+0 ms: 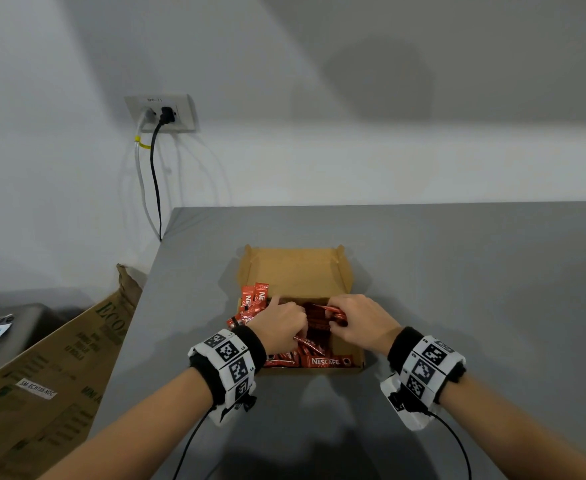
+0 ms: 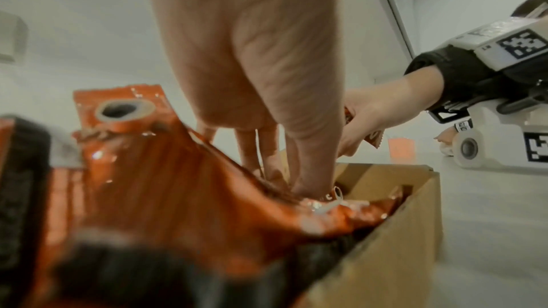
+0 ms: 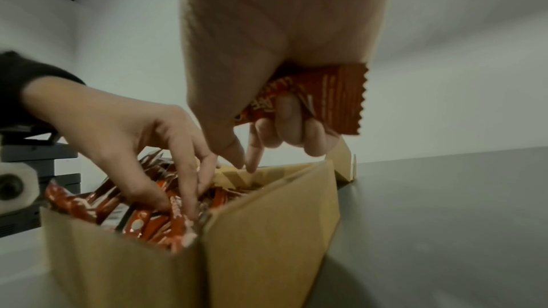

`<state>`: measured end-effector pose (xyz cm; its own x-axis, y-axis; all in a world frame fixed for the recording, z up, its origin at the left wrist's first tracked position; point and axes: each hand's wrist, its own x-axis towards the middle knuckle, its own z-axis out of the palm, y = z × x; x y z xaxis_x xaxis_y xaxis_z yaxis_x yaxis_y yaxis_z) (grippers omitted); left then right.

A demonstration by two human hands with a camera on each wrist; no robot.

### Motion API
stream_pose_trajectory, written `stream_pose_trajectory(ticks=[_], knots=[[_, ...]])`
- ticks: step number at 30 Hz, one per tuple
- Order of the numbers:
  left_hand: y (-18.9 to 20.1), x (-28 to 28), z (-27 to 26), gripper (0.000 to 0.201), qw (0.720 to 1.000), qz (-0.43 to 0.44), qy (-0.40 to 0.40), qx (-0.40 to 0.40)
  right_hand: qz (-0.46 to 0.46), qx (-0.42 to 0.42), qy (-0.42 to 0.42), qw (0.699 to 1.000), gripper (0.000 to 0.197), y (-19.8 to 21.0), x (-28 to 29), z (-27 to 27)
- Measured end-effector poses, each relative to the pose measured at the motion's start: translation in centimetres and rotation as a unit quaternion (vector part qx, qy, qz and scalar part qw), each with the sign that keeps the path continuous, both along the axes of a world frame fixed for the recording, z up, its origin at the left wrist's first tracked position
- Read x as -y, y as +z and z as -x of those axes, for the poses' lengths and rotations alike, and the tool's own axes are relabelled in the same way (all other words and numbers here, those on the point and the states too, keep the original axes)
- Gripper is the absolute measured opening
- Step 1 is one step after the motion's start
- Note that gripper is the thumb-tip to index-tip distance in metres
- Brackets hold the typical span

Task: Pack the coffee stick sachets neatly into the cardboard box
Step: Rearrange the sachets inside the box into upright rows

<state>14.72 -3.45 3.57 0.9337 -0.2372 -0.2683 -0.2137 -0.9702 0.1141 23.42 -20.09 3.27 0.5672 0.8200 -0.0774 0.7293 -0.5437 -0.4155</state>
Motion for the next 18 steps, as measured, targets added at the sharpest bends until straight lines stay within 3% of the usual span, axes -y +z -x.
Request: stream_pose_trajectory(ticks=[3,8,11,14,16,18], knots=[[0.3,0.0,-0.1,0.026,1.0,0.018,-0.006,-0.001,-0.004,-0.011,0.01,1.0,0.012,0.1,0.0,0.0],[0.7,-0.7,-0.2,0.014,0.984,0.159,0.037,0.073,-0.013,-0.021,0.025,0.999,0.029,-0.2,-0.5,1.0],[1.1,-1.0,0.1,0.018,0.958,0.225,0.085,0.157,-0.054,-0.012,0.014,0.998,0.02,0.0,-1.2,0.9],[1.3,-1.2,0.0,0.03,0.92,0.248,0.166,0.253,-0.108,-0.055,-0.026,0.992,0.011,0.5,-1.4,0.6],[1.6,-1.1,-0.1,0.032,0.898,0.296,0.212,0.245,-0.133,-0.077,-0.036,0.987,0.011,0.7,-1.4,0.6],[1.8,-1.0,-0.1,0.033,0.888,0.362,0.224,0.173,-0.149,-0.089,-0.016,0.985,0.012,0.6,-1.5,0.9]])
